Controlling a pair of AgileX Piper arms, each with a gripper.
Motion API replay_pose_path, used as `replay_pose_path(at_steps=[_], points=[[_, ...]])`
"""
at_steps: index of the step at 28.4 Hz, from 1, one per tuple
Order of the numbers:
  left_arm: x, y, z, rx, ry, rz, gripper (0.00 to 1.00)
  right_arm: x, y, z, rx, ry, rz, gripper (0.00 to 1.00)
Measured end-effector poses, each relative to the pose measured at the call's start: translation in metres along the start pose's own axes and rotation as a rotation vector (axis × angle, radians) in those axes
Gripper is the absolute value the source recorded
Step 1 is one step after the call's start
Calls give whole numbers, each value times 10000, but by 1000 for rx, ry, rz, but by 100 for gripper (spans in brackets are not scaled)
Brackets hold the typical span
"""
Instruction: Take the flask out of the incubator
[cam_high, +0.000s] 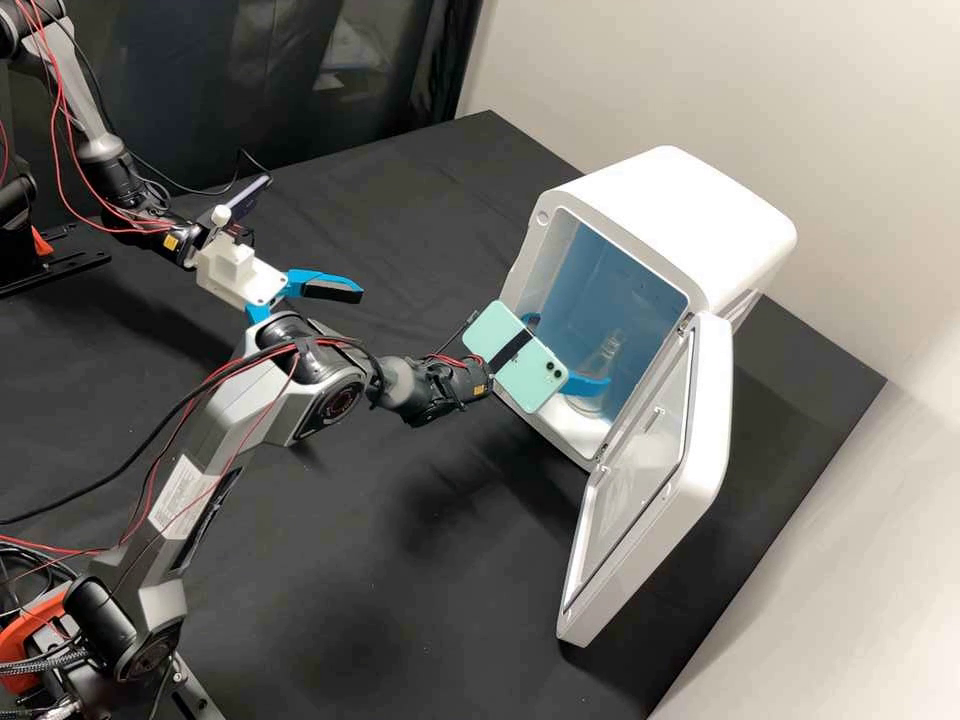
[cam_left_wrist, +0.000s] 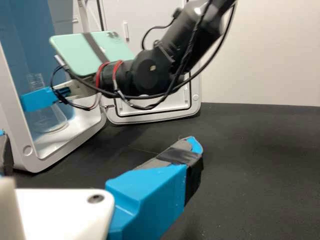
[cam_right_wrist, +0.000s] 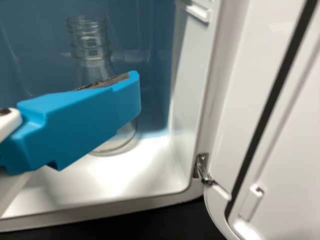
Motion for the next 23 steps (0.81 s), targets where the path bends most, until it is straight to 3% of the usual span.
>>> replay_pose_path(at_steps=[5, 10, 15, 23], points=[[3, -4, 21, 1, -7, -1, 100, 143, -54, -2, 12, -13, -27, 100], [4, -7, 35, 1, -12, -2, 100, 285, -88, -6, 5, -26, -36, 100], [4, 6, 77, 8, -26, 2, 100, 426, -151, 16, -18, -54, -63, 100], [-1, 28, 102, 13, -35, 12, 100, 550, -206, 52, -38, -75, -61, 100]])
